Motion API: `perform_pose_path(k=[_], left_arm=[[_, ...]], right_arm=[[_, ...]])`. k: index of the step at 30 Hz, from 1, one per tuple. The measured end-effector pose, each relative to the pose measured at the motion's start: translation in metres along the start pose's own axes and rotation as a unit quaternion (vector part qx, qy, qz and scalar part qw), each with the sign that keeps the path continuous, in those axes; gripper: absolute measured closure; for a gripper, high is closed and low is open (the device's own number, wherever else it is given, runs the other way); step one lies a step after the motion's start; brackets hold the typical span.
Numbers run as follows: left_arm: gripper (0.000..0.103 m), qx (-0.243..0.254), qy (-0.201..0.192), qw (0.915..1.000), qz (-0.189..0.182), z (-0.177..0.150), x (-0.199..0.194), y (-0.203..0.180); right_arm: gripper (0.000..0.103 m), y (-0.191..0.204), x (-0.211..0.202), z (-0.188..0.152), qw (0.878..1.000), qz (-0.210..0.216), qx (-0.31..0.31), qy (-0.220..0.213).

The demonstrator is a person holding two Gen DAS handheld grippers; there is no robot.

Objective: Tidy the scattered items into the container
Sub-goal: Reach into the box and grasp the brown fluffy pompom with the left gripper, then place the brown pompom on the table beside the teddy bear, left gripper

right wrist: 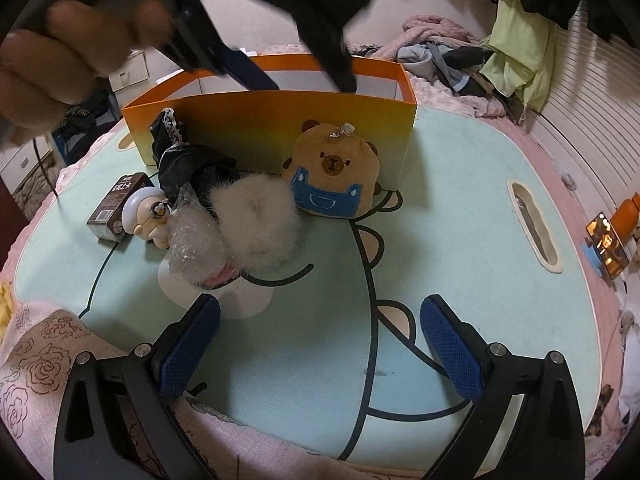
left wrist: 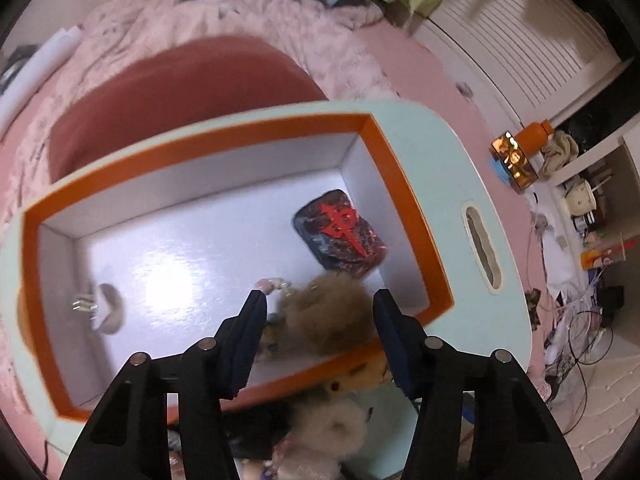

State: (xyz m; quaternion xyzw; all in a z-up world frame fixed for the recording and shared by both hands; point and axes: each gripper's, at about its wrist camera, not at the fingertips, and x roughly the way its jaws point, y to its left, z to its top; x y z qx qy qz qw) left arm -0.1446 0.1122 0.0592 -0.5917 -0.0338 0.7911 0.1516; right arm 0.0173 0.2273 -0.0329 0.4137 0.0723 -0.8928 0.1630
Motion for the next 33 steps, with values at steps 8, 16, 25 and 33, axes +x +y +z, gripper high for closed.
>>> perform_pose_path(k=[8, 16, 25, 33], left_arm=[[0.091, 0.004, 0.007, 0.9998, -0.018, 0.001, 0.007, 0.007], [0.092, 0.022, -0.109, 0.9924, -0.052, -0.01, -0.092, 0.02], [0.086, 0.021, -0.121, 0.9878, -0.096, -0.065, -0.104, 0.036], [0.046, 0.016, -0.197, 0.9746, -0.106, -0.093, -0.112, 0.044]], right_arm=[[0.003, 0.0, 0.0, 0.0, 1.0, 0.0, 0.001, 0.0], [0.003, -0.001, 0.0, 0.0, 1.0, 0.0, 0.001, 0.0], [0.002, -0.001, 0.0, 0.0, 1.0, 0.0, 0.0, 0.0], [0.002, -0.001, 0.0, 0.0, 1.0, 0.001, 0.0, 0.0]])
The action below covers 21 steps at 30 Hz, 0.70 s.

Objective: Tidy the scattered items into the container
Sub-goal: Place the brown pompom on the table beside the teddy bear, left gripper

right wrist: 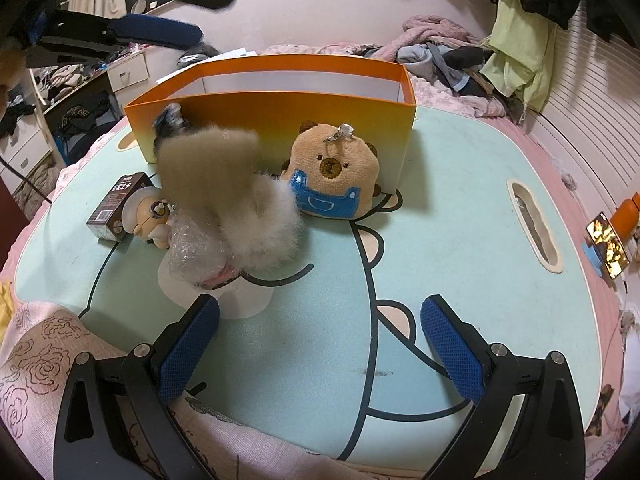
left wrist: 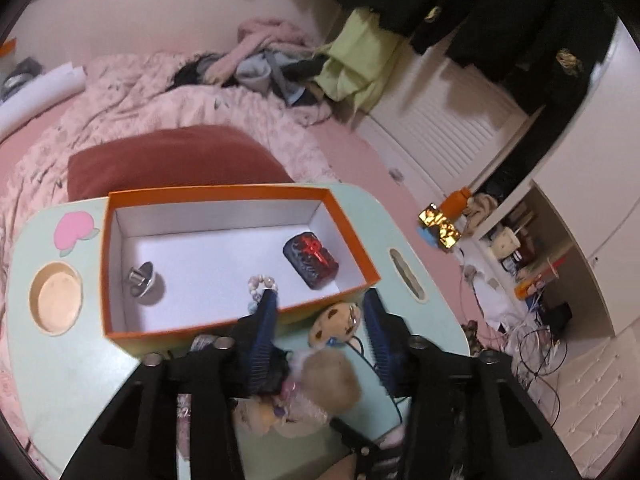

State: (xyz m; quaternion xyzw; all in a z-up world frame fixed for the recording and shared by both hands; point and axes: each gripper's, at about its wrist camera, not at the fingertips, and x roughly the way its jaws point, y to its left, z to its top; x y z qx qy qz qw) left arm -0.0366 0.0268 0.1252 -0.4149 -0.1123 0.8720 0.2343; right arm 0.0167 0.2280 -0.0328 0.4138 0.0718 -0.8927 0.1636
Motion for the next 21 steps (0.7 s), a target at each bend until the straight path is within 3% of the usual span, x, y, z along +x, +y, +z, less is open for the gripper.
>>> perform_pose_path(k=[2, 7, 13, 15, 18, 21], left_arm=[[0.028, 0.008, -0.006, 0.9996, 0.027, -0.014, -0.009, 0.002], [0.026, 0.035, -0.003, 0.9936, 0.108, -0.07, -0.02, 0.02], [0.026, 0.037, 0.05, 0.9899, 0.128, -0.129, 0.01, 0.034], [0.022, 0.06, 0.03, 0.9847, 0.161, -0.135, 0.015, 0.029], [0.004, 0.093, 0.025, 0.9725, 0.212, -0.14, 0.03, 0.023], [0.0, 0.078, 0.016, 0.9748, 0.209, -0.143, 0.031, 0.033]], right_arm=[[0.002, 0.0, 0.0, 0.0, 1.0, 0.0, 0.0, 0.0], [0.002, -0.001, 0.0, 0.0, 1.0, 0.0, 0.0, 0.0], [0.002, -0.001, 0.0, 0.0, 1.0, 0.0, 0.0, 0.0], [0.002, -0.001, 0.0, 0.0, 1.0, 0.0, 0.0, 0.0], [0.002, -0.001, 0.0, 0.0, 1.0, 0.0, 0.0, 0.0], [0.001, -0.001, 0.0, 0.0, 1.0, 0.0, 0.0, 0.001]])
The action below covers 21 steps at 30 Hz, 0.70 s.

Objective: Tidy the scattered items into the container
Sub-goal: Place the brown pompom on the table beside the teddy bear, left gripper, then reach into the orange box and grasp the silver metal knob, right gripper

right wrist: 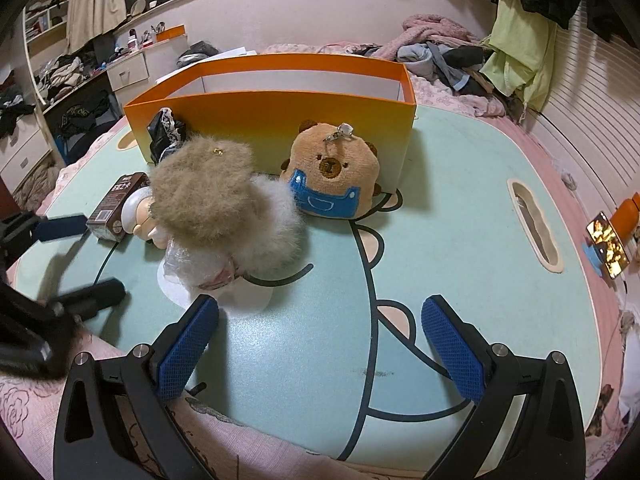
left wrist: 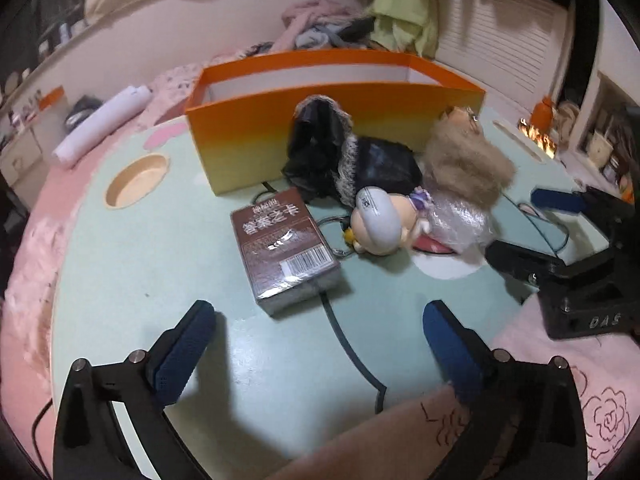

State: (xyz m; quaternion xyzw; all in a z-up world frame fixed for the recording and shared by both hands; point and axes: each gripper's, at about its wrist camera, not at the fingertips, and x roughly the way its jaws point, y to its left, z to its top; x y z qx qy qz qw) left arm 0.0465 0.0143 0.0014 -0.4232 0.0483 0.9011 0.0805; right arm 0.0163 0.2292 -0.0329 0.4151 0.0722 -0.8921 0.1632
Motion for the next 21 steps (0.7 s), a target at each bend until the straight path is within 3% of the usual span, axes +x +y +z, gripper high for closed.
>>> perform_pose_path(k=[14, 17, 21], left_arm=[[0.0, -0.01, -0.007, 0.9999, 0.007, -0.004, 0.001, 0.006], [0.0, -0.009, -0.007, 0.9999, 0.007, -0.004, 0.001, 0.006], [0.0, -0.01, -0.006, 0.9999, 0.008, -0.003, 0.002, 0.006]], right_arm=[[0.001, 0.0, -0.001, 0.0, 1.0, 0.003, -0.002, 0.0], [0.001, 0.002, -0.013, 0.001, 0.999, 0.038, -0.008, -0.025], [0.001, 0.021, -0.043, 0.015, 0.992, 0.087, -0.061, -0.068]])
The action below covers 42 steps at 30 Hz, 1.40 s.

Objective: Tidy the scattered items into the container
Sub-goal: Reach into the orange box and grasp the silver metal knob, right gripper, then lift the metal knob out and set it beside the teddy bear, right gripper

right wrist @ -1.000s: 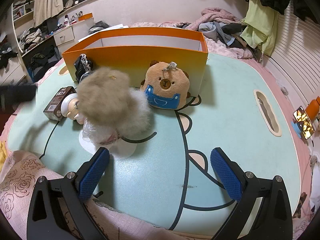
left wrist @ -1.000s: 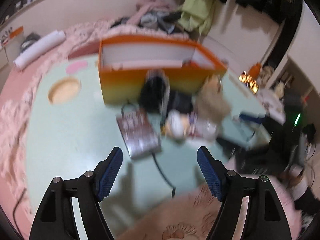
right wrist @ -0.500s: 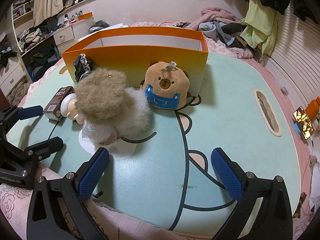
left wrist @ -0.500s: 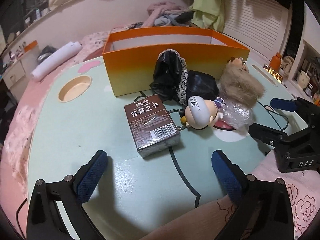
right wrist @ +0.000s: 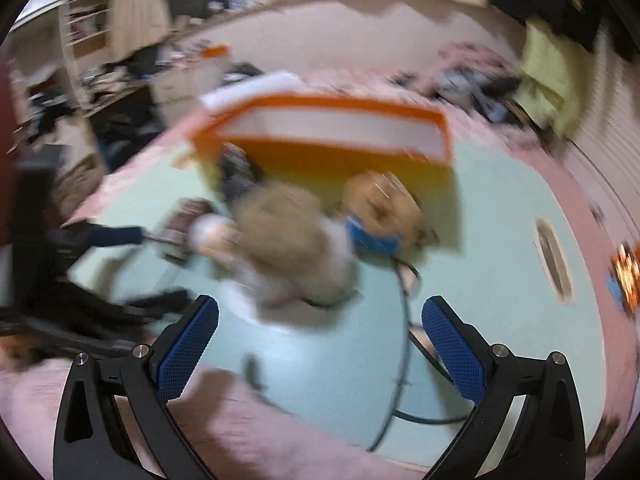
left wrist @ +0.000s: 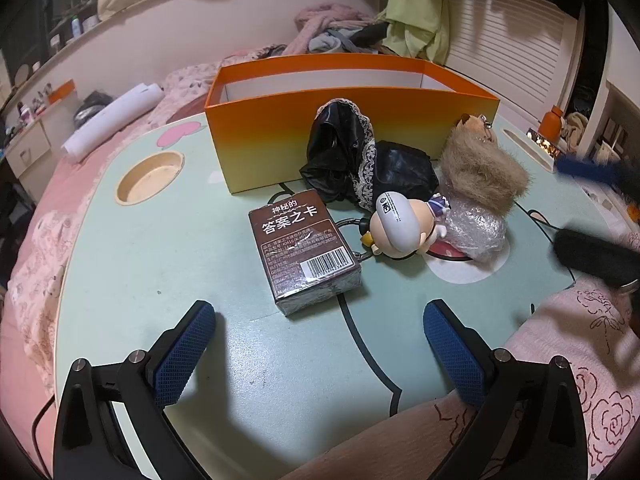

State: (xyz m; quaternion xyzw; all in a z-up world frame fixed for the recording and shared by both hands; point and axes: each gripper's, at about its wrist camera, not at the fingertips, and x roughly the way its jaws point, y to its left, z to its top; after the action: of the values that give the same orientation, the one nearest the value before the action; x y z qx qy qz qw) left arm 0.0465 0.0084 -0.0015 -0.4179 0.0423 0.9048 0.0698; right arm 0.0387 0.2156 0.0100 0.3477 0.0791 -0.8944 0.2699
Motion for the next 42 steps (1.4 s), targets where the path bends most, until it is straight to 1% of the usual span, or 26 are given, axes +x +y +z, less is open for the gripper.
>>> perform_pose_path(k=[2, 3, 5, 6, 7, 9, 10, 11, 12, 14, 15, 18, 21, 22, 23, 24, 26, 29, 31, 35, 37, 40, 42], left_arm=[[0.0, 0.0, 0.0, 1.0, 0.0, -0.001, 0.0, 0.001], [0.0, 0.0, 0.0, 1.0, 0.0, 0.0, 0.0, 0.0], [0.0, 0.0, 0.0, 1.0, 0.0, 0.0, 0.0, 0.0], [0.0, 0.0, 0.0, 1.0, 0.0, 0.001, 0.0, 0.0], [0.0, 0.0, 0.0, 1.0, 0.0, 0.001, 0.0, 0.0], [0.0, 0.0, 0.0, 1.0, -0.001, 0.0, 0.001, 0.001], [0.0, 0.0, 0.0, 1.0, -0.001, 0.001, 0.0, 0.0], [0.0, 0.0, -0.001, 1.0, -0.001, 0.002, -0.001, -0.001], [0.0, 0.0, -0.002, 1.0, -0.001, 0.003, -0.001, -0.001], [0.0, 0.0, -0.003, 1.0, -0.002, 0.001, -0.002, -0.001], [0.0, 0.0, -0.004, 1.0, -0.002, 0.001, -0.002, -0.001], [0.0, 0.0, -0.005, 1.0, -0.003, 0.002, -0.002, -0.002], [0.0, 0.001, -0.005, 1.0, -0.003, 0.005, -0.001, -0.002], [0.0, 0.0, -0.005, 1.0, -0.003, 0.005, -0.001, -0.002], [0.0, 0.0, -0.005, 1.0, -0.003, 0.005, -0.001, -0.002], [0.0, 0.0, -0.005, 1.0, -0.004, 0.005, -0.001, -0.002], [0.0, 0.0, -0.005, 1.0, -0.004, 0.005, -0.001, -0.002], [0.0, 0.0, -0.004, 1.0, -0.004, 0.005, -0.001, -0.001], [0.0, 0.0, -0.005, 1.0, -0.004, 0.005, -0.001, -0.001], [0.0, 0.0, -0.005, 1.0, -0.004, 0.005, 0.0, -0.001], [0.0, 0.0, -0.005, 1.0, -0.004, 0.005, 0.0, -0.001], [0.0, 0.0, -0.004, 1.0, -0.004, 0.005, 0.0, -0.001], [0.0, 0.0, -0.004, 1.0, -0.004, 0.005, 0.0, 0.0]], right_arm=[[0.001, 0.014, -0.008, 0.021, 1.0, 0.002, -0.025, -0.015], [0.001, 0.019, -0.008, 0.034, 0.999, 0.002, -0.03, -0.016], [0.002, 0.023, -0.001, 0.066, 1.0, 0.013, -0.019, -0.009], [0.007, 0.022, 0.005, 0.082, 1.0, 0.025, -0.007, -0.002], [0.01, 0.019, 0.012, 0.097, 0.999, 0.038, 0.008, 0.008], [0.024, 0.012, 0.037, 0.128, 0.996, 0.062, 0.045, 0.043], [0.027, 0.007, 0.052, 0.141, 0.993, 0.074, 0.065, 0.066], [0.032, 0.001, 0.071, 0.152, 0.988, 0.091, 0.087, 0.093], [0.036, -0.004, 0.093, 0.161, 0.979, 0.112, 0.112, 0.126], [0.044, -0.011, 0.13, 0.168, 0.964, 0.133, 0.15, 0.177], [0.047, -0.014, 0.148, 0.168, 0.958, 0.13, 0.165, 0.197], [0.054, -0.015, 0.189, 0.162, 0.95, 0.1, 0.169, 0.241], [0.056, -0.011, 0.208, 0.158, 0.94, 0.125, 0.184, 0.26], [0.057, -0.01, 0.211, 0.159, 0.939, 0.128, 0.185, 0.262], [0.065, -0.008, 0.213, 0.158, 0.939, 0.121, 0.18, 0.266], [0.071, -0.006, 0.216, 0.157, 0.94, 0.115, 0.174, 0.272], [0.071, -0.005, 0.216, 0.158, 0.942, 0.114, 0.166, 0.268], [0.072, -0.009, 0.208, 0.158, 0.941, 0.119, 0.177, 0.262], [0.072, -0.015, 0.193, 0.162, 0.947, 0.119, 0.181, 0.236], [0.072, -0.027, 0.131, 0.176, 0.965, 0.122, 0.164, 0.164], [0.072, -0.027, 0.1, 0.18, 0.972, 0.125, 0.151, 0.133], [0.072, -0.039, 0.051, 0.164, 0.978, 0.12, 0.138, 0.1], [0.072, -0.045, 0.035, 0.148, 0.979, 0.111, 0.138, 0.096]])
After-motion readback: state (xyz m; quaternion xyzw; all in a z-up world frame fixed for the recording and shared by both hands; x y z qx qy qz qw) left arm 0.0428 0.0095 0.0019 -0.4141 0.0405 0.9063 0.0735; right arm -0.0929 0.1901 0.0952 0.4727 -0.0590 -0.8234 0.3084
